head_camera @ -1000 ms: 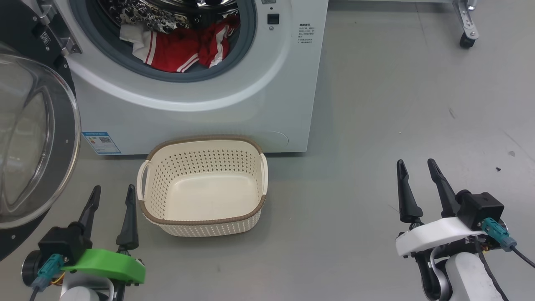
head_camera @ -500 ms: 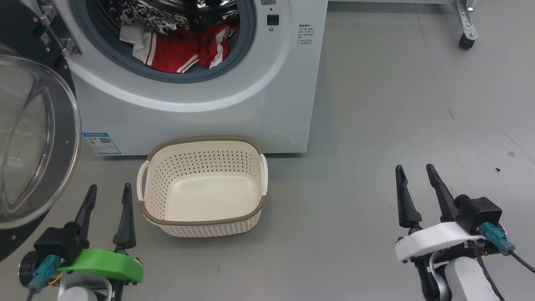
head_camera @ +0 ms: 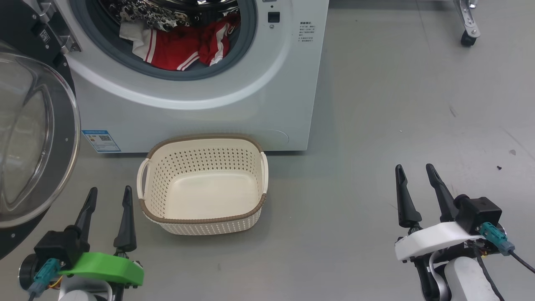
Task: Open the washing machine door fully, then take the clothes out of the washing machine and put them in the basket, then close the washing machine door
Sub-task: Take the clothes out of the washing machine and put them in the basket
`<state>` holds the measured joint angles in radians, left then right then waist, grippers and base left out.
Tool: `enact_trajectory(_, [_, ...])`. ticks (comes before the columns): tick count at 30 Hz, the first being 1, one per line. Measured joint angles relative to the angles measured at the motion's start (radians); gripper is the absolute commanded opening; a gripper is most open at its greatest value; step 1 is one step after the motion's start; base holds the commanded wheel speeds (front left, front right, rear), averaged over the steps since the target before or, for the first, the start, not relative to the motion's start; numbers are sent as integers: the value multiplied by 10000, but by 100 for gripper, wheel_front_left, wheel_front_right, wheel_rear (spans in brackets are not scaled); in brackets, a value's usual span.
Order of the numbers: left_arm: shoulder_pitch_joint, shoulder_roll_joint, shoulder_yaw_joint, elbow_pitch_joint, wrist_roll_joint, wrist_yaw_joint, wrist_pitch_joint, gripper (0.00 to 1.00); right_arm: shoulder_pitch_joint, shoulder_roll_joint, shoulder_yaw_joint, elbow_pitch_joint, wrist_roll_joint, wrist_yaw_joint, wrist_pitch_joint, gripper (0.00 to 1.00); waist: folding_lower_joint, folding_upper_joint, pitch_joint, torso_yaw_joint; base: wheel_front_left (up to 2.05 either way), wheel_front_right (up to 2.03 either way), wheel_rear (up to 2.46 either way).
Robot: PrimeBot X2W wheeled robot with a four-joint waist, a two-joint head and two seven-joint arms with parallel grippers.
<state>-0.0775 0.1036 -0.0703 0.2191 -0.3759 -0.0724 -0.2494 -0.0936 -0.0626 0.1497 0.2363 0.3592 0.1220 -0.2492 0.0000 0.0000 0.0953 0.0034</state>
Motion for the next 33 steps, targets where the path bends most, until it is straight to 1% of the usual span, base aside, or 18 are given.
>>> enact_trajectory(23, [1,-178,8,-8,-10,-48,0,100,-1,17,-27,-25,0,0,0,100,0,1,101,8,0,0,0])
enact_trajectory(28, [1,-192,-84,-33,-155,-219,0,100,-1,21,-25,-23,0,0,0,100,0,0,120,1,6,-6,0])
enact_trajectory(33, [1,-196,-90,-155,-182,-230,0,100,-1,25,-27,-23,0,0,0,100,0,0,143,6,20,-21,0])
